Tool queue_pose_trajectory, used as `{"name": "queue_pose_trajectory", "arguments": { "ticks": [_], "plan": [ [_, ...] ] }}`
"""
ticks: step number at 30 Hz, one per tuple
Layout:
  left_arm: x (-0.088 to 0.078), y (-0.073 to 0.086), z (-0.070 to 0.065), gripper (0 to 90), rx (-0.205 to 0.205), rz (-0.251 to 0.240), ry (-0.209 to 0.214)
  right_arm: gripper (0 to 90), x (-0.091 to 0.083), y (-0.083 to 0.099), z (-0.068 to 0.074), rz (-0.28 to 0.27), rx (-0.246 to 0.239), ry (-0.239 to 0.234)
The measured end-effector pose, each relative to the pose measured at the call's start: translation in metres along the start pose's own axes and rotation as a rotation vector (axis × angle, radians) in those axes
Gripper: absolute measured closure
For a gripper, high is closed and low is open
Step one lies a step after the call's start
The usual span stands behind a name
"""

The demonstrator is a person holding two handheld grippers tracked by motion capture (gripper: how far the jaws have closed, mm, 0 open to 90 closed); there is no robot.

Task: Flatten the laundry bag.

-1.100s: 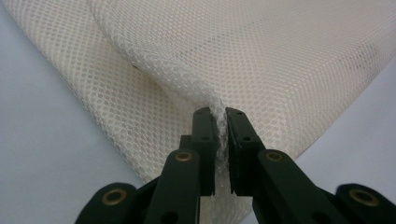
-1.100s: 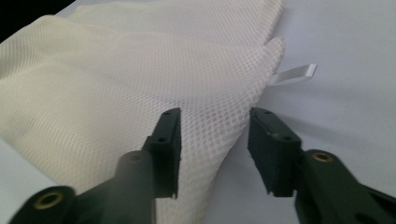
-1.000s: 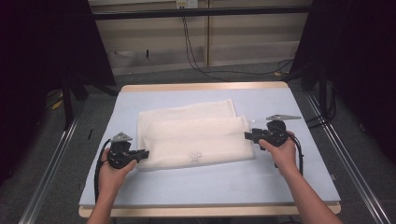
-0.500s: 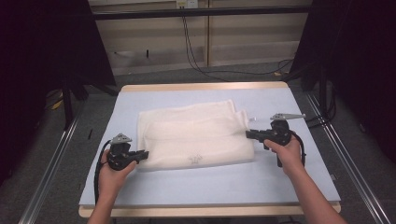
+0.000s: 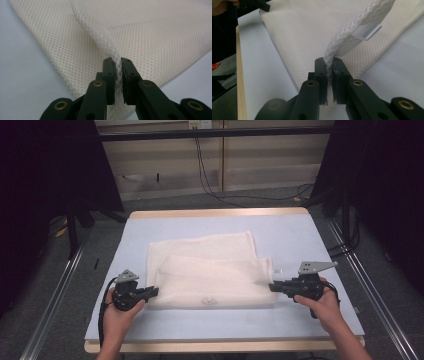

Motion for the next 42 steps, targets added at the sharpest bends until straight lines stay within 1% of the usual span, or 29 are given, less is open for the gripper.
{"name": "queue_pose_trajectory", "arguments": {
  "ticks": [1, 3, 4, 6, 7, 8, 9, 11, 13, 14, 18, 20, 21, 23, 26, 28, 29, 30, 31, 32, 33, 34, 35, 36, 38, 39, 40, 41, 42],
  "plan": [
    [-0.001, 0.001, 0.0, 82.5, -0.005, 0.002, 0.001, 83.6, 0.0, 0.0, 0.0, 0.0, 0.0, 0.0],
    [-0.001, 0.006, -0.001, 79.9, -0.02, 0.02, -0.001, 83.7, 0.004, 0.009, 0.002, 0.048, -0.001, -0.006],
    [-0.001, 0.006, -0.001, 79.2, -0.02, 0.02, -0.001, 83.7, 0.004, 0.009, 0.002, 0.048, -0.001, -0.006],
    [-0.001, 0.009, -0.001, 78.5, -0.035, 0.044, -0.002, 83.8, 0.007, 0.014, 0.002, 0.089, -0.001, -0.004],
    [-0.001, 0.01, -0.002, 78.5, -0.039, 0.062, 0.007, 83.8, 0.009, 0.016, 0.004, 0.098, -0.002, -0.008],
    [-0.001, 0.012, -0.003, 78.7, -0.056, 0.076, 0.012, 83.8, 0.009, 0.016, 0.004, 0.099, -0.004, -0.008],
    [-0.002, 0.013, -0.003, 79.5, -0.056, 0.094, 0.022, 83.8, 0.009, 0.016, 0.004, 0.104, -0.009, -0.008],
    [-0.003, 0.014, -0.005, 80.2, -0.076, 0.098, 0.035, 83.8, 0.01, 0.017, 0.005, 0.116, -0.017, 0.001],
    [-0.004, 0.015, -0.005, 80.3, -0.069, 0.103, 0.032, 83.8, 0.011, 0.018, 0.005, 0.124, -0.019, 0.007],
    [-0.006, 0.017, -0.006, 80.5, -0.071, 0.114, 0.042, 83.8, 0.012, 0.018, 0.006, 0.128, -0.028, 0.018],
    [-0.01, 0.017, -0.008, 79.9, -0.062, 0.097, 0.04, 83.9, 0.014, 0.019, 0.008, 0.143, -0.043, 0.036],
    [-0.011, 0.016, -0.008, 77.7, -0.061, 0.106, 0.063, 84.0, 0.015, 0.019, 0.008, 0.145, -0.048, 0.034],
    [-0.01, 0.014, -0.008, 73.8, -0.067, 0.093, 0.064, 84.0, 0.015, 0.018, 0.009, 0.146, -0.05, 0.032],
    [-0.008, 0.005, -0.002, 59.5, -0.048, 0.054, 0.036, 84.0, 0.016, 0.018, 0.008, 0.148, -0.052, 0.031],
    [-0.002, -0.007, 0.009, 51.7, -0.125, 0.011, 0.047, 84.0, 0.016, 0.018, 0.008, 0.149, -0.054, 0.032],
    [0.005, -0.015, 0.015, 48.8, -0.146, 0.001, 0.051, 84.0, 0.016, 0.018, 0.008, 0.149, -0.053, 0.032],
    [0.005, -0.015, 0.015, 46.7, -0.146, 0.001, 0.051, 84.0, 0.016, 0.018, 0.008, 0.148, -0.053, 0.033],
    [0.012, -0.021, 0.022, 45.7, -0.17, -0.017, 0.034, 84.0, 0.016, 0.018, 0.008, 0.147, -0.05, 0.032],
    [0.012, -0.021, 0.022, 44.9, -0.17, -0.017, 0.034, 84.0, 0.016, 0.018, 0.008, 0.147, -0.046, 0.03],
    [0.016, -0.024, 0.024, 43.5, -0.178, -0.027, 0.036, 84.0, 0.016, 0.018, 0.007, 0.146, -0.042, 0.027],
    [0.022, -0.027, 0.028, 43.3, -0.176, -0.041, 0.026, 84.0, 0.016, 0.019, 0.007, 0.145, -0.041, 0.027],
    [0.022, -0.027, 0.028, 44.9, -0.176, -0.041, 0.026, 84.0, 0.016, 0.019, 0.007, 0.145, -0.041, 0.027],
    [0.028, -0.027, 0.029, 46.2, -0.191, -0.03, 0.03, 84.0, 0.016, 0.019, 0.007, 0.142, -0.041, 0.027],
    [0.029, -0.027, 0.029, 50.1, -0.182, -0.015, 0.018, 84.0, 0.016, 0.019, 0.007, 0.14, -0.041, 0.027],
    [0.029, -0.027, 0.028, 64.2, -0.172, -0.01, 0.016, 84.0, 0.015, 0.019, 0.006, 0.14, -0.043, 0.027],
    [0.027, -0.028, 0.026, 64.2, -0.165, -0.022, 0.016, 84.0, 0.015, 0.019, 0.006, 0.14, -0.043, 0.027],
    [0.02, -0.03, 0.021, 71.1, -0.16, -0.038, 0.03, 84.0, 0.015, 0.019, 0.007, 0.137, -0.045, 0.032],
    [0.016, -0.03, 0.018, 74.6, -0.144, -0.048, 0.039, 84.0, 0.016, 0.019, 0.007, 0.137, -0.044, 0.033],
    [0.016, -0.03, 0.018, 79.6, -0.144, -0.048, 0.039, 84.0, 0.016, 0.019, 0.007, 0.137, -0.044, 0.033]
  ]
}}
Point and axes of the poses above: each handheld gripper's, and its own axes: x roughly forward along the jaws, y roughly out of its underside, z roughly to its left, the point moved 3 cm from there along x, roughly forward along the jaws, and after that the axes turned 10 degrees about y, right-handed, at the moved point
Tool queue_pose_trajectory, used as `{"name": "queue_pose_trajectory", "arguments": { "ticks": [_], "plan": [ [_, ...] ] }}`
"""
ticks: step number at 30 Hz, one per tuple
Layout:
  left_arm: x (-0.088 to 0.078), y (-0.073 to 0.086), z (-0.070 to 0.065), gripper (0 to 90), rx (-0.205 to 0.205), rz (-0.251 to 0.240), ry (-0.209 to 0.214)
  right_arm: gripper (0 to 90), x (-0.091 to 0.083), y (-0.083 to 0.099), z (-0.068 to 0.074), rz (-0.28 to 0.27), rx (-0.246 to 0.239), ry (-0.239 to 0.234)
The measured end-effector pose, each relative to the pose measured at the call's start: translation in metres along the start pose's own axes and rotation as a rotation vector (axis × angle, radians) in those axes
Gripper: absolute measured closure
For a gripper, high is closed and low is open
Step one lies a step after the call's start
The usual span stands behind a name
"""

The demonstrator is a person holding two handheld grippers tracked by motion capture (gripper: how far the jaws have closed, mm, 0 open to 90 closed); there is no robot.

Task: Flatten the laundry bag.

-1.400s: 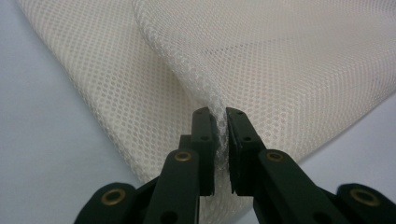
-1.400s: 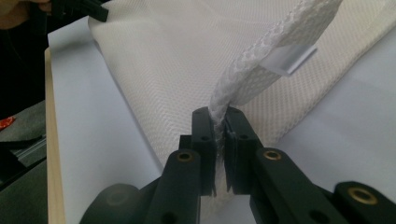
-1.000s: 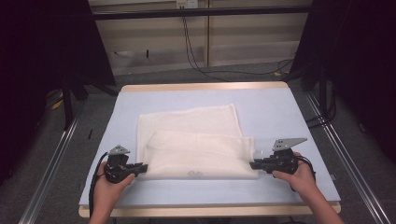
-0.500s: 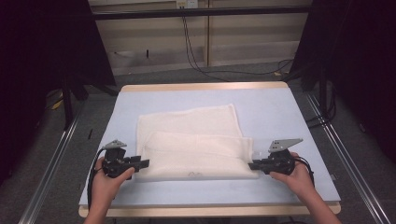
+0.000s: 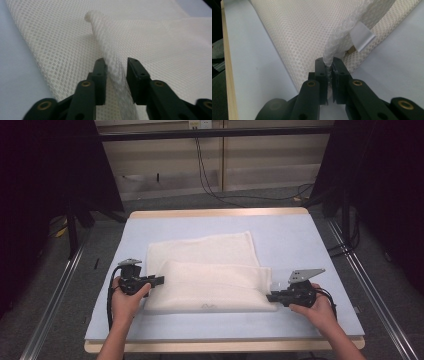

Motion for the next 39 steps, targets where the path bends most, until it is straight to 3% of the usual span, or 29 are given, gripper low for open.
{"name": "queue_pose_trajectory", "arguments": {
  "ticks": [3, 9, 12, 16, 17, 21, 26, 28, 30, 34, 35, 36, 38, 39],
  "plan": [
    [-0.016, -0.001, -0.014, 82.0, 0.035, -0.012, 0.026, 84.0, 0.0, 0.0, 0.0, 0.002, 0.012, 0.002],
    [-0.035, 0.008, -0.029, 83.0, 0.047, -0.023, 0.067, 83.9, 0.0, -0.001, 0.0, 0.002, 0.023, 0.017],
    [-0.042, 0.019, -0.034, 83.1, 0.06, 0.005, 0.073, 83.7, 0.0, -0.001, -0.001, 0.002, 0.038, 0.027],
    [-0.046, 0.037, -0.036, 83.1, 0.045, 0.046, 0.08, 83.0, 0.001, -0.002, -0.001, 0.006, 0.052, 0.031],
    [-0.045, 0.045, -0.035, 83.1, 0.052, 0.084, 0.062, 82.6, 0.002, -0.002, 0.0, 0.011, 0.049, 0.038],
    [-0.043, 0.054, -0.031, 83.0, 0.033, 0.108, 0.048, 81.3, 0.003, -0.003, 0.001, 0.013, 0.042, 0.056],
    [-0.039, 0.059, -0.029, 81.1, 0.031, 0.16, 0.0, 75.1, 0.004, -0.003, 0.002, 0.02, 0.045, 0.089],
    [-0.035, 0.062, -0.029, 72.5, 0.035, 0.191, -0.059, 61.4, 0.006, -0.003, 0.001, 0.026, 0.049, 0.139],
    [-0.035, 0.063, -0.029, 62.2, 0.051, 0.188, -0.089, 55.7, 0.006, -0.004, 0.0, 0.031, 0.062, 0.161],
    [-0.035, 0.065, -0.026, 53.3, 0.034, 0.192, -0.107, 48.2, 0.008, -0.003, -0.001, 0.041, 0.074, 0.18],
    [-0.034, 0.068, -0.022, 45.4, 0.009, 0.202, -0.105, 47.3, 0.01, -0.002, -0.001, 0.042, 0.088, 0.185],
    [-0.034, 0.068, -0.022, 43.4, 0.009, 0.202, -0.105, 47.3, 0.01, -0.002, -0.001, 0.042, 0.088, 0.185],
    [-0.034, 0.069, -0.021, 43.5, -0.007, 0.198, -0.092, 47.2, 0.012, -0.002, 0.0, 0.042, 0.094, 0.183],
    [-0.033, 0.069, -0.022, 48.3, -0.004, 0.208, -0.064, 47.8, 0.013, -0.002, 0.001, 0.04, 0.098, 0.187]
  ]
}}
Point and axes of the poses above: each handheld gripper's, and its own axes: x roughly forward along the jaws, y roughly out of its underside, z roughly to its left, the point moved 3 cm from there along x, roughly forward along the jaws, and after that the axes turned 10 degrees about y, right-handed, at the moved point
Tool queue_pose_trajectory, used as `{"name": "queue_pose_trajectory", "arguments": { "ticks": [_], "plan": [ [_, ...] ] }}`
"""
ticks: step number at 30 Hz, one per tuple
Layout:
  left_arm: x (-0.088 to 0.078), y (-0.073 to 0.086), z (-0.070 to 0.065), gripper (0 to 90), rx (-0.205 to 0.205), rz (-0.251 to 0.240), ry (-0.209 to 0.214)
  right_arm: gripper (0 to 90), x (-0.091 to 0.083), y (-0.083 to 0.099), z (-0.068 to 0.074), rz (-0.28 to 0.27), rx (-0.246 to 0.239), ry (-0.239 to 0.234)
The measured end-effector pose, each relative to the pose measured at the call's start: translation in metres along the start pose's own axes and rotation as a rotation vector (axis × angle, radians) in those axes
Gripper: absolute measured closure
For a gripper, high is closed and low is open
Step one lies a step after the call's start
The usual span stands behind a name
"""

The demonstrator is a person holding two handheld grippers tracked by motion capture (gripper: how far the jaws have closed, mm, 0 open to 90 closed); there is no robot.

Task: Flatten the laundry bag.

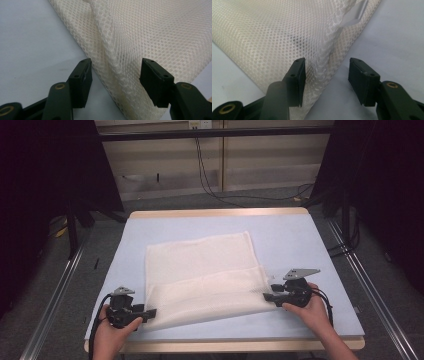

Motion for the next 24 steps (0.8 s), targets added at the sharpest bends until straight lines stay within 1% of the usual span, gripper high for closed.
{"name": "queue_pose_trajectory", "arguments": {
  "ticks": [1, 2, 3, 4, 5, 6, 7, 8, 9, 10, 11, 12, 13, 15, 16, 17, 18, 19, 20, 21, 22, 23, 24],
  "plan": [
    [0.001, -0.001, 0.0, 51.0, -0.003, -0.004, -0.009, 51.7, 0.001, 0.0, 0.0, -0.003, -0.004, 0.001],
    [0.001, -0.001, 0.0, 53.5, -0.003, -0.004, -0.009, 63.2, 0.001, -0.001, 0.001, 0.0, 0.001, -0.015],
    [0.002, -0.001, 0.0, 53.5, 0.0, 0.001, -0.015, 63.2, 0.001, -0.001, 0.001, 0.0, 0.001, -0.015],
    [0.003, -0.003, -0.001, 64.3, 0.005, 0.008, 0.0, 70.3, 0.003, -0.002, 0.003, 0.011, 0.001, -0.044],
    [0.006, -0.006, -0.001, 67.6, 0.001, 0.019, -0.001, 73.0, 0.003, -0.004, 0.003, 0.012, -0.003, -0.039],
    [0.007, -0.009, 0.001, 71.7, 0.001, 0.018, 0.002, 75.7, 0.004, -0.006, 0.003, 0.015, 0.001, -0.037],
    [0.007, -0.009, 0.001, 75.5, 0.001, 0.018, 0.002, 75.7, 0.004, -0.006, 0.003, 0.015, 0.001, -0.037],
    [0.008, -0.011, 0.003, 75.5, -0.008, 0.008, 0.012, 78.7, 0.005, -0.008, 0.002, 0.003, 0.015, -0.027],
    [0.009, -0.014, 0.005, 79.7, -0.016, 0.004, 0.018, 80.7, 0.008, -0.011, 0.0, -0.009, 0.014, -0.017],
    [0.011, -0.017, 0.007, 79.7, -0.01, -0.002, 0.013, 80.7, 0.008, -0.011, 0.0, -0.009, 0.014, -0.017],
    [0.015, -0.025, 0.01, 81.0, -0.005, -0.023, 0.008, 81.7, 0.011, -0.016, -0.002, -0.019, 0.007, 0.01],
    [0.015, -0.025, 0.01, 81.2, -0.005, -0.023, 0.008, 81.7, 0.011, -0.016, -0.002, -0.019, 0.007, 0.01],
    [0.02, -0.036, 0.016, 81.3, 0.006, -0.035, -0.007, 82.5, 0.014, -0.021, -0.006, -0.028, 0.005, 0.032],
    [0.026, -0.049, 0.021, 81.5, 0.007, -0.056, -0.009, 82.7, 0.017, -0.027, -0.012, -0.044, 0.016, 0.052],
    [0.026, -0.049, 0.021, 81.5, 0.007, -0.056, -0.009, 82.7, 0.017, -0.027, -0.012, -0.044, 0.016, 0.052],
    [0.034, -0.061, 0.027, 81.5, 0.01, -0.08, -0.022, 82.7, 0.021, -0.033, -0.019, -0.049, 0.026, 0.077],
    [0.034, -0.061, 0.027, 81.5, 0.01, -0.08, -0.022, 82.7, 0.021, -0.033, -0.019, -0.049, 0.026, 0.077],
    [0.041, -0.072, 0.033, 81.5, 0.003, -0.109, -0.019, 82.7, 0.025, -0.039, -0.027, -0.066, 0.04, 0.098],
    [0.041, -0.072, 0.033, 81.5, 0.003, -0.109, -0.019, 82.7, 0.025, -0.039, -0.027, -0.066, 0.04, 0.098],
    [0.049, -0.079, 0.038, 81.5, -0.023, -0.136, -0.003, 82.7, 0.027, -0.045, -0.036, -0.08, 0.05, 0.114],
    [0.049, -0.079, 0.038, 81.5, -0.023, -0.136, -0.003, 82.7, 0.027, -0.045, -0.036, -0.08, 0.05, 0.114],
    [0.051, -0.082, 0.04, 81.4, -0.027, -0.133, -0.001, 82.5, 0.028, -0.051, -0.044, -0.083, 0.071, 0.11],
    [0.052, -0.085, 0.04, 80.9, -0.027, -0.134, 0.001, 82.3, 0.028, -0.053, -0.046, -0.08, 0.079, 0.103]
  ]
}}
Point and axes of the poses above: each handheld gripper's, and its own axes: x roughly forward along the jaws, y roughly out of its underside, z roughly to its left, the point moved 3 cm from there along x, roughly forward along the jaws, and after that the axes turned 10 degrees about y, right-handed, at the moved point
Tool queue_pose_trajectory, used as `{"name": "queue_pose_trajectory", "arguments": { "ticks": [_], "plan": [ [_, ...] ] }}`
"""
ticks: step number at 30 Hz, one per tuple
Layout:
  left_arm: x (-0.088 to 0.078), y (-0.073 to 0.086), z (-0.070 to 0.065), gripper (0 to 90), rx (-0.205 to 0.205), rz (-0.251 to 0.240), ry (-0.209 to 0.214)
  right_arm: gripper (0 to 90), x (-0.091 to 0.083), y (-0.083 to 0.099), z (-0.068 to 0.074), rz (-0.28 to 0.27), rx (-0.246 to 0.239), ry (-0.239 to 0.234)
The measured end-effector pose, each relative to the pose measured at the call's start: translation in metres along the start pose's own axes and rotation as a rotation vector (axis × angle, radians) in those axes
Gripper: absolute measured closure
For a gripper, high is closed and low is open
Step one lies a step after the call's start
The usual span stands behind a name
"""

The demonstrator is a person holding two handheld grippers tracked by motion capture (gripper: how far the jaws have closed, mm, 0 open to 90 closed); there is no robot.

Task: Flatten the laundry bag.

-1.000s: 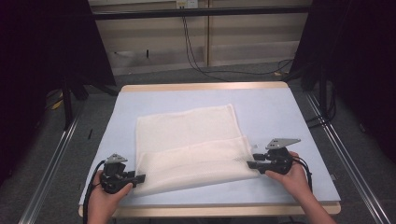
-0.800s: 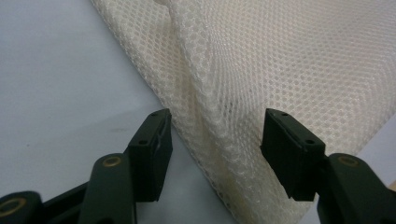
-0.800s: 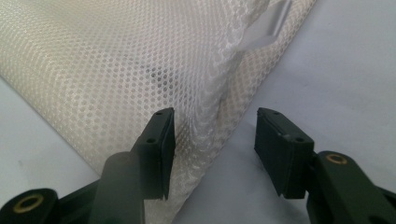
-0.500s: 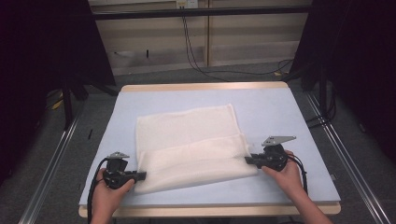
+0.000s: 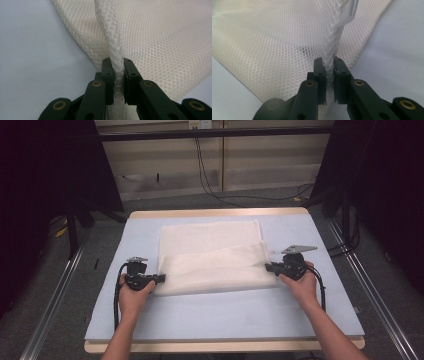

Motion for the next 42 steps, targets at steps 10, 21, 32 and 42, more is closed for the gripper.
{"name": "queue_pose_trajectory", "arguments": {
  "ticks": [10, 21, 32, 42],
  "plan": [
    [-0.013, -0.011, -0.007, 64.1, 0.01, -0.098, -0.019, 65.2, -0.01, -0.006, -0.003, -0.05, 0.035, 0.009],
    [-0.017, -0.018, -0.02, 81.9, 0.056, -0.131, 0.022, 80.9, -0.015, -0.003, -0.004, -0.059, 0.05, -0.033],
    [-0.036, 0.007, -0.038, 83.5, 0.101, -0.173, 0.108, 82.9, -0.043, 0.012, -0.003, -0.117, 0.009, -0.067],
    [-0.047, 0.025, -0.039, 83.9, 0.067, -0.178, 0.156, 83.1, -0.057, 0.04, -0.004, -0.114, 0.004, -0.095]
  ]
}}
Point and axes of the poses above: each handheld gripper's, and its own axes: x roughly forward along the jaws, y roughly out of its underside, z roughly to its left, the point moved 3 cm from there along x, roughly forward along the jaws, and after that the axes turned 10 degrees about y, right-handed, at the moved point
